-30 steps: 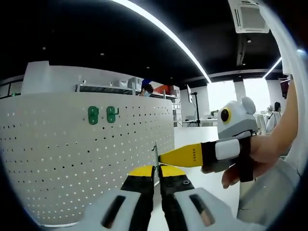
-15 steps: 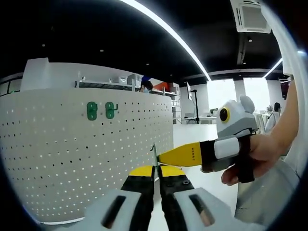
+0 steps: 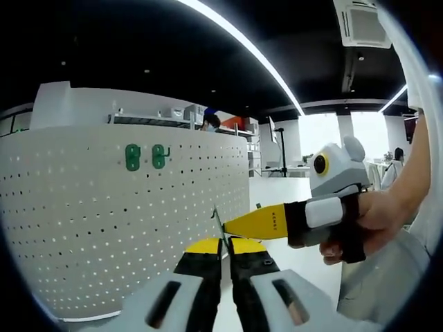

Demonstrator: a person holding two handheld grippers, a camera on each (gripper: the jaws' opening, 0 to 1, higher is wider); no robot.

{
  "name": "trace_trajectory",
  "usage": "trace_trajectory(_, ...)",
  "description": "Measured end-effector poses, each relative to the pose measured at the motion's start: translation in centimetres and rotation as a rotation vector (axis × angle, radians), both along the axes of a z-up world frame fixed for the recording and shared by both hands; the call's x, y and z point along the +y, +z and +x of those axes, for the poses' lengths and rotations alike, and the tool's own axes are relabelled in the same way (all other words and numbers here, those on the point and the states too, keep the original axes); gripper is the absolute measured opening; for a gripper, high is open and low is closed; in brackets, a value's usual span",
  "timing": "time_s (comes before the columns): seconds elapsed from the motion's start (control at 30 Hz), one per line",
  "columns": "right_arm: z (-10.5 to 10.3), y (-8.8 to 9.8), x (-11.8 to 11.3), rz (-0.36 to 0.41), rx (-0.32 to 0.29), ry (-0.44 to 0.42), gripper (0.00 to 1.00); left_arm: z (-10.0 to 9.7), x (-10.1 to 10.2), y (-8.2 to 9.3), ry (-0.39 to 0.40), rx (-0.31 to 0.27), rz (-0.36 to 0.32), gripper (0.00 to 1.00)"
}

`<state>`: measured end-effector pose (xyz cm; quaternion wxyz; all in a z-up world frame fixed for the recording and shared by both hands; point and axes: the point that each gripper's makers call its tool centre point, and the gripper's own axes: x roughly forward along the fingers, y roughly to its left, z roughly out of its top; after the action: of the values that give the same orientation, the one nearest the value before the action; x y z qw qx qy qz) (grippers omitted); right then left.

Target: Insert the hook assembly into the mounting plate slot until the hook locks in place.

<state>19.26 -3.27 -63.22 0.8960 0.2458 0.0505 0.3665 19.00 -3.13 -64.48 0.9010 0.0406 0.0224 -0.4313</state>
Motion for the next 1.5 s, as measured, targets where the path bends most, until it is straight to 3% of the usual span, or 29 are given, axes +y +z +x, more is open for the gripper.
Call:
trace_trajectory(0.53, -0.2, -0.2, -0.1, 0.035, 0.059, -0.003, 0.00, 0.0, 0.0, 0.0, -0.005, -0.008, 0.003, 0.03)
trace_trajectory(1.13, -0.1, -0.2, -0.1, 0.020, 0.061, -0.001, 0.00, 0.2, 0.0, -0.2, 0.009, 0.001, 0.022, 0.05)
trace_trajectory(1.4, -0.2, -0.3, 0.1, 0.013, 0.060, 0.004, 0.00, 0.2, 0.1, -1.2, 0.017, 0.035, 0.049, 0.25)
trace_trajectory(1.5, -0.1, -0.4, 0.0, 0.014, 0.062, 0.004, 0.00, 0.2, 0.0, -1.8, 0.023, 0.055, 0.065, 0.39)
